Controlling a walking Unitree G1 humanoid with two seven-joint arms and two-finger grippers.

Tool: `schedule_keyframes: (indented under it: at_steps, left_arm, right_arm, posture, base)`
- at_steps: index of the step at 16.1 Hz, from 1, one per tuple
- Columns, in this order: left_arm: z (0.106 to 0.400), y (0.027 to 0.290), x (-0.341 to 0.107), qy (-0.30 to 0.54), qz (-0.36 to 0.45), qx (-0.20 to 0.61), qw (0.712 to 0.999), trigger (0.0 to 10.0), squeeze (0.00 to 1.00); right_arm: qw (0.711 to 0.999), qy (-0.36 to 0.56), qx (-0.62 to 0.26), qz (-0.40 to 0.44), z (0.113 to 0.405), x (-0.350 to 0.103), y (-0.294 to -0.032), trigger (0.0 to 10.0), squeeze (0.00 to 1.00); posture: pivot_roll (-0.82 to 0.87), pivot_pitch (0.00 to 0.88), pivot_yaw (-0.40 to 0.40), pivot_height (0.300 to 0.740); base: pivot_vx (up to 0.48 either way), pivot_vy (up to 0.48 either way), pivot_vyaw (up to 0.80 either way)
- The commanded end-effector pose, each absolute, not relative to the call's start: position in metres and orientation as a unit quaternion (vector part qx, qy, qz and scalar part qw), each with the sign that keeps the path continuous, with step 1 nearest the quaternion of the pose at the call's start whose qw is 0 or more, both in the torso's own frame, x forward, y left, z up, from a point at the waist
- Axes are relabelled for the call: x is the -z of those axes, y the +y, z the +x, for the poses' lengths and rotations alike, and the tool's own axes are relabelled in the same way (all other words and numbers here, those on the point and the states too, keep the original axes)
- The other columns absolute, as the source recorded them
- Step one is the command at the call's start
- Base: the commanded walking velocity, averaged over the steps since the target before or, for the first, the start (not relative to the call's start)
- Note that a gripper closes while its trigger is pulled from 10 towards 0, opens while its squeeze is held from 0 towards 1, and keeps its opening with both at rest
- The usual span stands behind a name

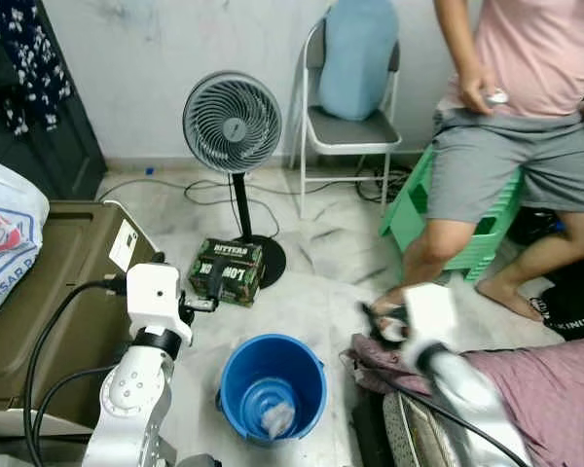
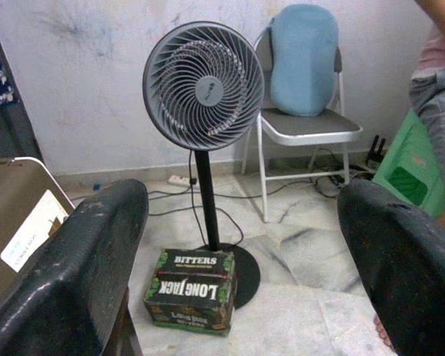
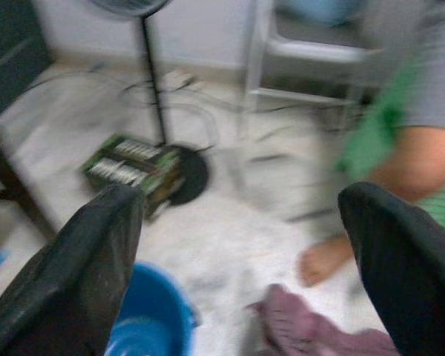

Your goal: Clean up the room

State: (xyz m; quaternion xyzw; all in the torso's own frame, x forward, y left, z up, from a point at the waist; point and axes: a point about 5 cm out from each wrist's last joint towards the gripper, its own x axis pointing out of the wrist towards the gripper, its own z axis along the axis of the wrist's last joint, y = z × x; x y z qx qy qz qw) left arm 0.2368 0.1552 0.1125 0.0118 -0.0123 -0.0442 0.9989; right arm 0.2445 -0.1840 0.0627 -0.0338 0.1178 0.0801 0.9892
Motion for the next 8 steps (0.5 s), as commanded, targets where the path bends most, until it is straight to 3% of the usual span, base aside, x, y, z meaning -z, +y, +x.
schedule_keyframes:
  at_steps: [1,3,8]
  left_arm:
    - [0.236,0.159,-0.106,-0.006,0.013,0.033,0.999,10.0,0.00]
    - [0.233,0.166,-0.100,0.004,0.000,0.006,1.000,10.0,0.00]
    - [0.233,0.171,-0.100,-0.007,-0.015,-0.005,1.000,10.0,0.00]
  right_arm:
    - [0.996,0.078,-0.026,-0.043,0.241,-0.081,-0.196,10.0,0.00]
    - [0.995,0.086,0.035,-0.042,0.237,-0.082,-0.203,10.0,0.00]
    - [0.998,0.051,0.007,-0.037,0.244,-0.098,-0.189,10.0,0.00]
  posture:
    - [-0.10,0.000,-0.020,0.740]
    - [-0.10,0.000,-0.016,0.740]
    - [-0.09,0.000,-0.017,0.740]
  base:
    - [0.000,0.000,0.00]
    - [0.000,0.000,0.00]
    - [0.000,0.000,0.00]
